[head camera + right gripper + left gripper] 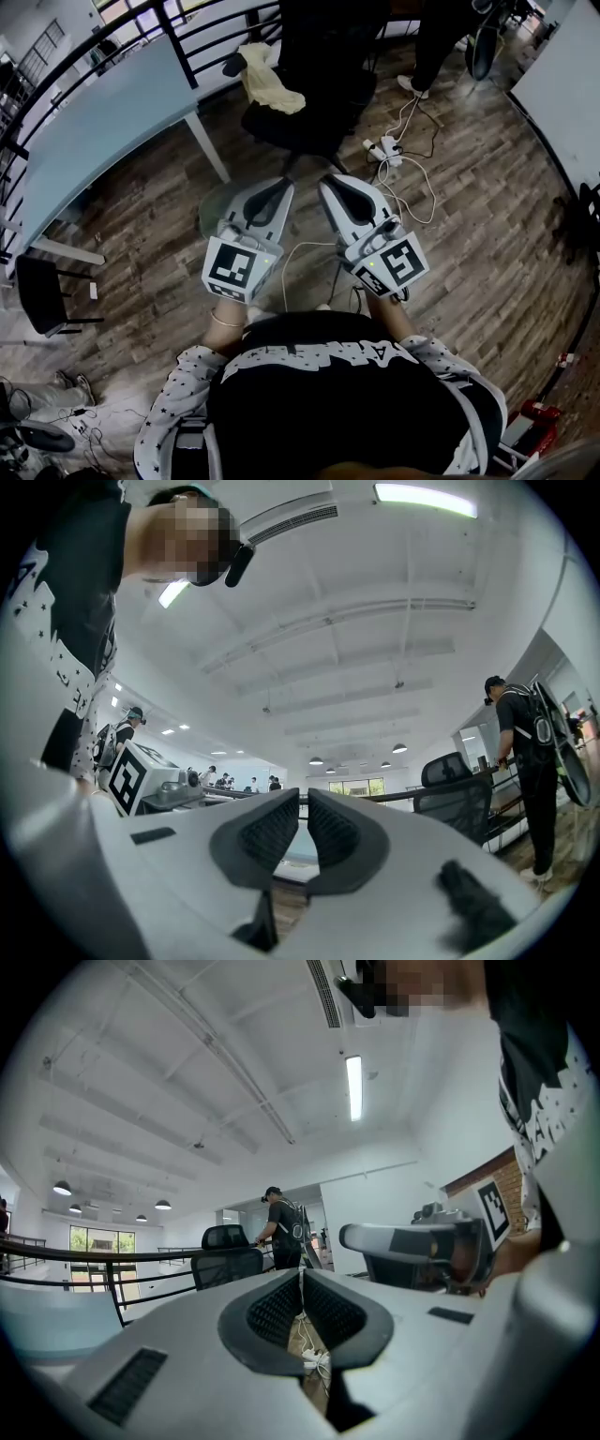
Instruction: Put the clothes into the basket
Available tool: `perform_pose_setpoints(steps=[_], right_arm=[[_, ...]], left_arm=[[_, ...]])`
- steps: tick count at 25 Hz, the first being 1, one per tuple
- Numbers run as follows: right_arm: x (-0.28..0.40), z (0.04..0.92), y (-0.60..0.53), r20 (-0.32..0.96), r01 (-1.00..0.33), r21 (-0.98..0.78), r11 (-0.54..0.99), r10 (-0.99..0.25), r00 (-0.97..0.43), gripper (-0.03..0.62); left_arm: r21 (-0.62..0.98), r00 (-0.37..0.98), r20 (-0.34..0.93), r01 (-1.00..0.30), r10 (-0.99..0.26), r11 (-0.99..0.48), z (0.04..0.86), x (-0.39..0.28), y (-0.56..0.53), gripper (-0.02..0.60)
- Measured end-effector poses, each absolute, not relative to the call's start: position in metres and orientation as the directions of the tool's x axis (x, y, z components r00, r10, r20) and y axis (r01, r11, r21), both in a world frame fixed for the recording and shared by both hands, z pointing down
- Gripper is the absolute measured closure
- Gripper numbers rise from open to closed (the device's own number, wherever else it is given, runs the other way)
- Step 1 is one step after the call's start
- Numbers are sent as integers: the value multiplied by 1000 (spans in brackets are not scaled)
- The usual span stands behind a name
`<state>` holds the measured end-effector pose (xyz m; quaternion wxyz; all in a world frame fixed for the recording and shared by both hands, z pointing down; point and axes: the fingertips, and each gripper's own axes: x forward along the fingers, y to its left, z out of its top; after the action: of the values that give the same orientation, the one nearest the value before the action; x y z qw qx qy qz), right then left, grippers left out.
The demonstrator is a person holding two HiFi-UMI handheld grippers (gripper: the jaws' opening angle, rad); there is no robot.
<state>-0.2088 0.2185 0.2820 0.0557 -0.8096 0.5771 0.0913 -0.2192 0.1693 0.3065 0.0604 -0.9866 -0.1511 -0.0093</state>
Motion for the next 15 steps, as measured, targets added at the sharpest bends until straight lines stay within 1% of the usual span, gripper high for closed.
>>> perform_pose_setpoints(steps=[10, 15], right_arm=[[-205, 286, 253, -219, -956, 2, -293, -933, 285, 560], [-210, 290, 255, -225, -961, -14, -277, -935, 273, 560]], left_arm=[[-142, 961, 33, 277, 275, -950, 300, -218, 205, 560], [-149, 960, 56, 279, 274, -949, 306, -223, 210, 560]])
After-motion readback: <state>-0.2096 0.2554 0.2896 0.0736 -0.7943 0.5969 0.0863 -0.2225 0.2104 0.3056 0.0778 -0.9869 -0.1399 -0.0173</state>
